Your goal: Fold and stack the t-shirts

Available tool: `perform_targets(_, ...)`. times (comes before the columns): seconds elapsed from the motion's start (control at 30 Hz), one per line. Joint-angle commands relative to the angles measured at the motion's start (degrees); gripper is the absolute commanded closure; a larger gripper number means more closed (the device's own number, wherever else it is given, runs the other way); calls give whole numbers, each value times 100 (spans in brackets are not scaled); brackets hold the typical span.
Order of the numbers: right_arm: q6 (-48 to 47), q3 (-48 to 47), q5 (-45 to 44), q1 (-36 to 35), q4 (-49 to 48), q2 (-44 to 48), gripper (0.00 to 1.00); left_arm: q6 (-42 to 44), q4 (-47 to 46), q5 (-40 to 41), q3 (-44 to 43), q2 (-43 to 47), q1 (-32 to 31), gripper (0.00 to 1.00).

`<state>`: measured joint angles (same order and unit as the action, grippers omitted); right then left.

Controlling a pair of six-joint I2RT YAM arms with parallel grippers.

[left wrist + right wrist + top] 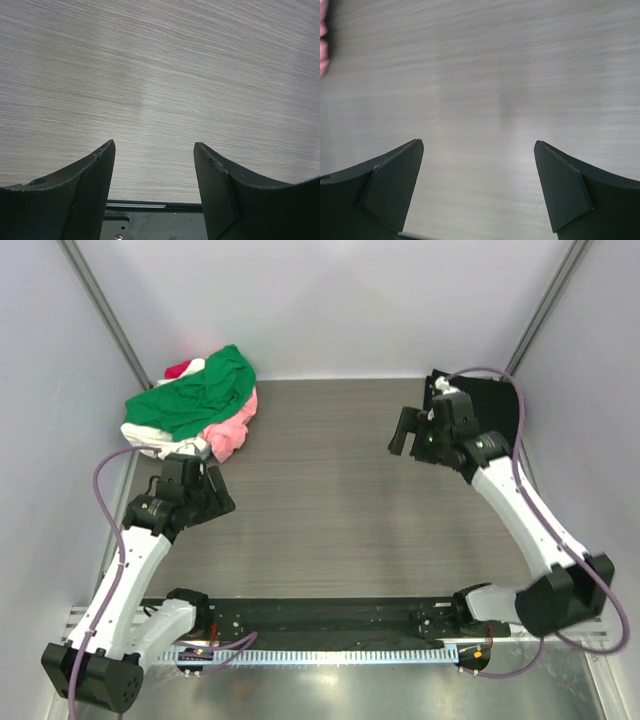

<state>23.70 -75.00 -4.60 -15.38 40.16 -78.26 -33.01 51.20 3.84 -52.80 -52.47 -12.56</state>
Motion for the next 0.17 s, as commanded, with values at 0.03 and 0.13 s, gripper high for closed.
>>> perform_targets(0.03,836,1282,1268,-193,-482,1300,0,-82,-128,179,-3,210,34,34)
perform_targets(0.13,1232,1986,1095,-527,-694,1821,0,-100,-110,223,-3,272,34,33)
